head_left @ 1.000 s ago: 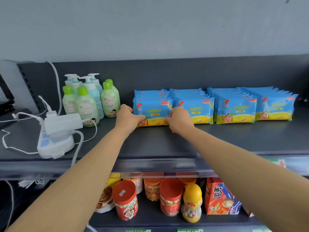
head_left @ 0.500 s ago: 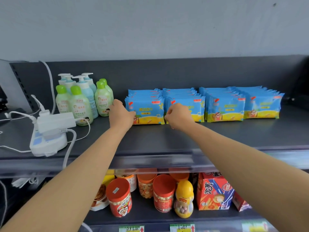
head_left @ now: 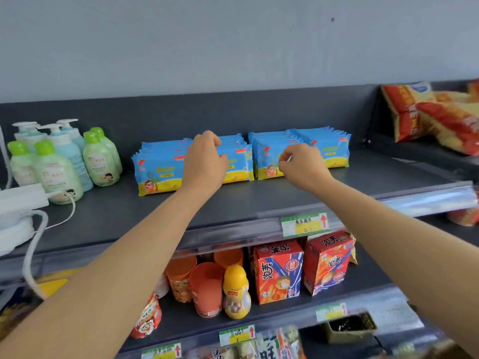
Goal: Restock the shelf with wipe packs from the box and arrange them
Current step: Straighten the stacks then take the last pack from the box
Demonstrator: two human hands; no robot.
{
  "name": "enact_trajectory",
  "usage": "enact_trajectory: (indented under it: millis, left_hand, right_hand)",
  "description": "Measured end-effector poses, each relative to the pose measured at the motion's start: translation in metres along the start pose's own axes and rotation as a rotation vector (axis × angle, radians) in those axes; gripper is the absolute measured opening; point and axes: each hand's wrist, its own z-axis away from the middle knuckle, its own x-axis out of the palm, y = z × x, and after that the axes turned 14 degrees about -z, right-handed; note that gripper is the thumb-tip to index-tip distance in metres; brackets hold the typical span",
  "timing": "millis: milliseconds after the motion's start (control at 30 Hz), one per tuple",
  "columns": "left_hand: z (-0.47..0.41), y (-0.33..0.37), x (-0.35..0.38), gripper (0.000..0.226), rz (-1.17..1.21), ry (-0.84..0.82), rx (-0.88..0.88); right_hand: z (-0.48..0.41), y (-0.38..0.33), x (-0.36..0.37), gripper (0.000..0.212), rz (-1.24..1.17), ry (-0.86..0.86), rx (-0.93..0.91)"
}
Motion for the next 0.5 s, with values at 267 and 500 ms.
enact_trajectory:
  millis: [267,500]
  left_hand:
    - [0.071,0.154,0.056,0.019,0.182,-0.247,0.378]
    - [0.176,0.277,0.137,0.021,0.227,-0.648,0.671]
  right_hand:
    - [0.087,0.098,-0.115,0.020,0.055,0.165,0.177]
    - [0.207,0.208,-0.205,0.020,0.115,0.242,0.502]
